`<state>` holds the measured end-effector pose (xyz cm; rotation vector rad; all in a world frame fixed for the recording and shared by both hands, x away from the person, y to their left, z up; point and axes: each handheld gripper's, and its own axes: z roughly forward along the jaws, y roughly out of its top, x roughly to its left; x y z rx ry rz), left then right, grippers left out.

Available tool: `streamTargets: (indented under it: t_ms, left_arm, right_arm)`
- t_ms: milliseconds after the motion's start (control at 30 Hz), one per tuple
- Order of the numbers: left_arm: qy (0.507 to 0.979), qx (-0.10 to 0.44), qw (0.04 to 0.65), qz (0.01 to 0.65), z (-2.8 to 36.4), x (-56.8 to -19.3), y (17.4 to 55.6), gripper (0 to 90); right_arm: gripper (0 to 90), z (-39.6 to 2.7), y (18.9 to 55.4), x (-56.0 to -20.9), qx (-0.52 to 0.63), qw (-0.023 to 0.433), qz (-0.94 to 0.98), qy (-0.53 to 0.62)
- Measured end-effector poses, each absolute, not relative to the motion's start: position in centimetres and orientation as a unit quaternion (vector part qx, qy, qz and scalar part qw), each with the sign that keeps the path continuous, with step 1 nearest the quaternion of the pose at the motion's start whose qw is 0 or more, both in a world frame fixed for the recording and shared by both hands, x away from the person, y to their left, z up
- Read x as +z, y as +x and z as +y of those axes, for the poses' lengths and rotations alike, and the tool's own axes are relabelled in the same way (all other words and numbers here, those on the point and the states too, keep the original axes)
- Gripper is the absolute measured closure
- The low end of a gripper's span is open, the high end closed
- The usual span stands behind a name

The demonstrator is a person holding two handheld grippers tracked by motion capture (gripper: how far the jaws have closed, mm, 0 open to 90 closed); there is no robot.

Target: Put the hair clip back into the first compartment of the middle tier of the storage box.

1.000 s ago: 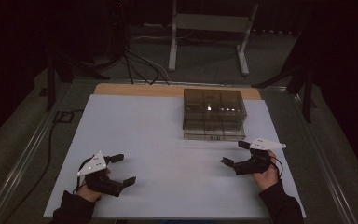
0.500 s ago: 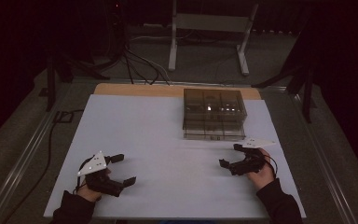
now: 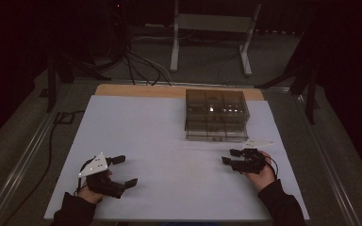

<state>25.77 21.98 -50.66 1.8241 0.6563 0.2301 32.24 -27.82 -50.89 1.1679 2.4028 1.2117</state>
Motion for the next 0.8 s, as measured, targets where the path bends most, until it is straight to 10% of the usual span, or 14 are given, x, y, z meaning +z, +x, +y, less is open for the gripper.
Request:
streamTargets:
  t_ms: [800]
  left_arm:
    - [0.775, 0.095, 0.56, 0.278, 21.9, -50.7, 25.8, 0.7]
  right_arm:
    - [78.1, -26.5, 32.2, -51.9, 0.348, 0.121, 0.847, 0.383]
